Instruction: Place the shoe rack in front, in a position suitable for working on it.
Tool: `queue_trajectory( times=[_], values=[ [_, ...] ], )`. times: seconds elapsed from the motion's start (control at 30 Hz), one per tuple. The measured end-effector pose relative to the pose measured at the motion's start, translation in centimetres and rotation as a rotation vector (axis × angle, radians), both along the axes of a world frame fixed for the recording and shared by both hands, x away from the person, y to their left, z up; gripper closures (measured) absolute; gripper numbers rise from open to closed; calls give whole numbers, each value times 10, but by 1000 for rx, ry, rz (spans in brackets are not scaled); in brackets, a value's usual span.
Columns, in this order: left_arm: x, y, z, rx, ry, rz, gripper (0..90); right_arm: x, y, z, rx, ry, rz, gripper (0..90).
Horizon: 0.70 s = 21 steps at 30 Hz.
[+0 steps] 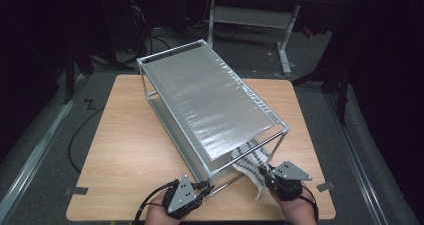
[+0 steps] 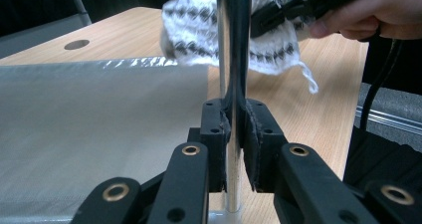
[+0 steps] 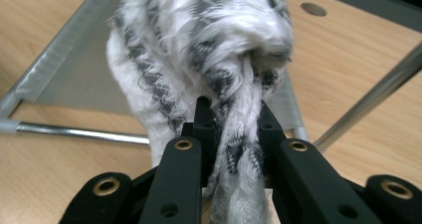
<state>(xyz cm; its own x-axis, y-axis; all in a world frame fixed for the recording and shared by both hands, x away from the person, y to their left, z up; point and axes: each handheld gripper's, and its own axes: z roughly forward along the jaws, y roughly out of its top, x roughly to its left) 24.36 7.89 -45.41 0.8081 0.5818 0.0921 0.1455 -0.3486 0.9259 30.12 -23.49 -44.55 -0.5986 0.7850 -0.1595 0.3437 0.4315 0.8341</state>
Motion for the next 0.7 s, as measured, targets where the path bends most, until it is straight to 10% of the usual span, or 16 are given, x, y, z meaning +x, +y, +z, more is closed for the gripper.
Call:
queue_trajectory(
  times=[0.7],
  values=[
    [-3, 1, -16, 64, 21, 39, 691, 24, -37, 27, 115, -58, -129, 779]
  ],
)
